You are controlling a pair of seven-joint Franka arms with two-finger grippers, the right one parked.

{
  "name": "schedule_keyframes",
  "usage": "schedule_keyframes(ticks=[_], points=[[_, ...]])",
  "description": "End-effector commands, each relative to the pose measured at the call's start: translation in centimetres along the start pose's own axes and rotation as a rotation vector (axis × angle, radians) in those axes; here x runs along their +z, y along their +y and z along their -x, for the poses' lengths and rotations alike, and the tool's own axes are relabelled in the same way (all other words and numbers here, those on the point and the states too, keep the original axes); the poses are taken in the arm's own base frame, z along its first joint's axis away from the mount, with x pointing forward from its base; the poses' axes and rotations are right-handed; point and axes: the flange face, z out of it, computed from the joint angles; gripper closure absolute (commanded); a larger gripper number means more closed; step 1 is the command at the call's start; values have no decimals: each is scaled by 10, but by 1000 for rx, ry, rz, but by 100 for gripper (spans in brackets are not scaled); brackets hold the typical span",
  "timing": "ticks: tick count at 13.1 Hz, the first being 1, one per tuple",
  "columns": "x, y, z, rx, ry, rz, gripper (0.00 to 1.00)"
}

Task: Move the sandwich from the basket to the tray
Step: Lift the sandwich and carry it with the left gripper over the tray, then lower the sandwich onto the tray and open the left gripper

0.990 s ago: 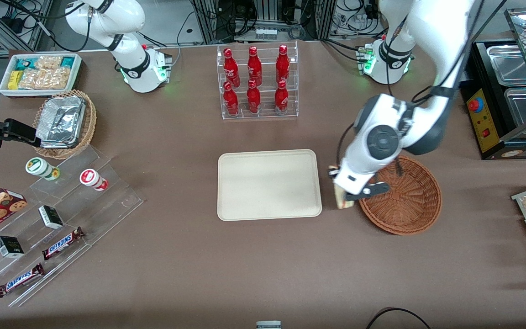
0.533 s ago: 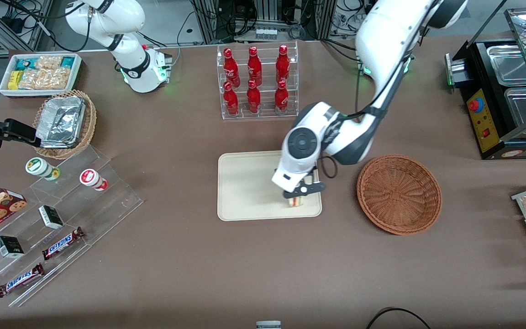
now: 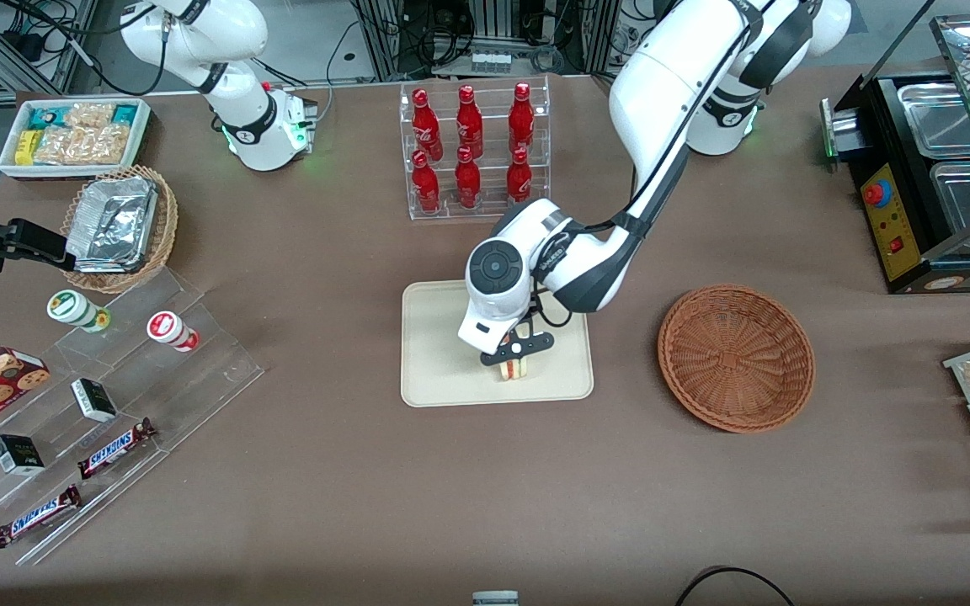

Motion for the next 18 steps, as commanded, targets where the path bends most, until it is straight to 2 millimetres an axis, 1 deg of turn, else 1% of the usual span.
schedule_keyframes(ticks=[1, 4, 5, 6, 7, 9, 11, 13, 14, 15, 16, 18], points=[[6, 17, 8, -46, 13, -20, 100], [18, 18, 8, -75, 7, -26, 100], [22, 19, 6, -84, 6, -27, 85], [20, 21, 5, -86, 7, -21, 19], [20, 20, 4, -86, 10, -20, 0], [12, 20, 4, -85, 12, -18, 0], [-5, 13, -1, -89, 6, -19, 0], [-34, 8, 3, -83, 13, -26, 0], [-49, 4, 1, -89, 14, -18, 0], [-67, -2, -3, -98, 19, -8, 0], [-86, -6, 0, -83, 24, -6, 0], [-122, -30, -15, -31, 21, -8, 0]])
